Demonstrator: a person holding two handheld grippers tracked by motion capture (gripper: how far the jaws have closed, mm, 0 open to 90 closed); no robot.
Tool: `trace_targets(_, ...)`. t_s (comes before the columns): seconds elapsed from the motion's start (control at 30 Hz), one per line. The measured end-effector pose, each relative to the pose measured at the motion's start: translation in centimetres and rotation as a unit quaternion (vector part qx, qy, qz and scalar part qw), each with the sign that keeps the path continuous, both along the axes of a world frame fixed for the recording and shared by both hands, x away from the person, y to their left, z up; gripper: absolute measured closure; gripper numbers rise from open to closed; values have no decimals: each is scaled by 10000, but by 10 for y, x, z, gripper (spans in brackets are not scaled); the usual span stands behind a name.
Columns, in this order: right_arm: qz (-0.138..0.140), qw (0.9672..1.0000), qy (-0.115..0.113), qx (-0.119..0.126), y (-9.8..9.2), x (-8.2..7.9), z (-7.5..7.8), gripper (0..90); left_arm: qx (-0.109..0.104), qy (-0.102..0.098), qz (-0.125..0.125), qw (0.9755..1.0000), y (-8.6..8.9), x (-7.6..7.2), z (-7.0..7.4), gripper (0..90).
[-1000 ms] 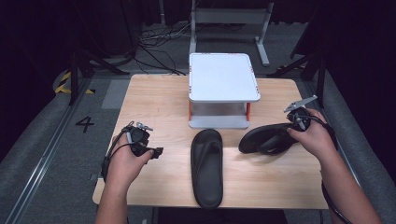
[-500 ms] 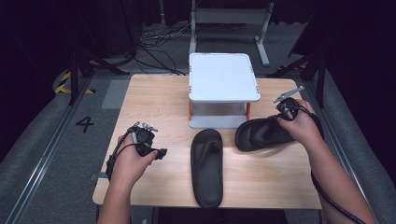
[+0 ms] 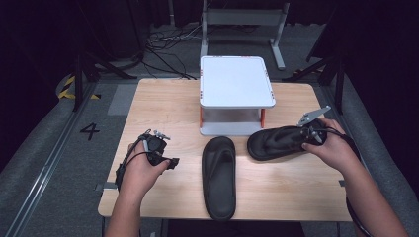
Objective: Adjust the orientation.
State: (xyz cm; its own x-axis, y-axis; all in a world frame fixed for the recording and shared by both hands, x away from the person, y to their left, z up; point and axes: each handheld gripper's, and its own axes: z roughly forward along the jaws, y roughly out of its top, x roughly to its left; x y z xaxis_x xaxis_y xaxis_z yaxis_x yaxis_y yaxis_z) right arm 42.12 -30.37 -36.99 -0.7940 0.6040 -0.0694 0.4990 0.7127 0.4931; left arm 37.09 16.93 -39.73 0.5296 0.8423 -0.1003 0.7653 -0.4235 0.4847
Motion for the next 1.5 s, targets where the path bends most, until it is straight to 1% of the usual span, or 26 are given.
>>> trace_targets(0.07,138,9997,3,-222,0,-2,-6,535,30,29,-74,10000,-4,1,-2,344)
trace_targets(0.1,167,9995,-1,-276,0,-1,-10,516,39,38,-111,9999,-6,1,-3,343)
trace_targets(0.13,192,9992,3,-364,-1,1,-14,510,38,52,-134,9999,-8,1,-3,343)
trace_targets(0.17,192,9992,3,-364,-1,1,-14,510,38,52,-134,9999,-8,1,-3,342)
trace_targets(0.2,229,9987,31,-461,-2,4,-17,503,71,56,-164,9998,-9,2,-3,342)
trace_targets(0.23,252,9981,58,-553,-2,7,-22,501,62,67,-175,9998,-9,2,-3,341)
trace_targets(0.27,297,9975,137,-626,-3,12,-30,503,68,61,-181,9998,-9,3,-4,340)
trace_targets(0.3,312,9974,68,-639,-3,14,-31,516,56,60,-164,9998,-9,3,-4,340)
trace_targets(0.33,317,9976,126,-608,-4,15,-30,553,37,70,-150,9999,-9,4,-5,339)
trace_targets(0.37,312,9970,89,-698,-4,16,-29,585,37,70,-150,9999,-9,4,-5,338)
trace_targets(0.43,364,9966,129,-730,-4,17,-27,580,71,98,-169,9998,-8,5,-6,336)
trace_targets(0.53,455,9958,16,-797,-3,17,-27,555,57,95,-180,9998,-8,4,-6,336)
trace_targets(0.6,427,9959,4,-794,-4,17,-26,549,57,88,-170,9998,-8,4,-5,336)
trace_targets(0.67,404,9957,-72,-830,-5,18,-27,533,36,82,-165,9998,-8,4,-4,336)
trace_targets(0.7,375,9958,-60,-836,-5,19,-29,534,18,80,-166,9998,-8,4,-5,335)
trace_targets(0.77,418,9954,23,-865,-6,23,-35,543,36,80,-166,9998,-8,4,-5,335)
trace_targets(0.87,485,9944,135,-932,-6,27,-42,589,25,93,-174,9998,-9,4,-5,335)
trace_targets(0.97,603,9930,53,-1012,-5,25,-41,634,59,91,-175,9998,-8,4,-5,335)
trace_targets(1.0,647,9928,61,-1008,-4,24,-40,656,61,94,-171,9998,-8,4,-6,335)
trace_targets(1.1,770,9932,192,-856,-1,19,-38,722,40,131,-171,9998,-9,4,-7,335)
trace_targets(1.23,886,9937,213,-647,9,5,-30,796,36,99,-173,9998,-10,4,-6,335)
trace_targets(1.27,865,9940,216,-629,13,2,-28,803,39,96,-169,9998,-10,4,-6,335)
trace_targets(1.3,783,9945,264,-637,17,-3,-26,804,39,97,-167,9998,-10,3,-6,335)
trace_targets(1.37,555,9954,370,-687,24,-10,-25,805,41,95,-164,9998,-10,3,-6,335)
trace_targets(1.47,241,9967,415,-651,39,-23,-24,805,79,106,-207,9997,-10,4,-6,335)
trace_targets(1.5,160,9971,443,-597,43,-27,-25,804,77,109,-209,9997,-10,4,-6,335)
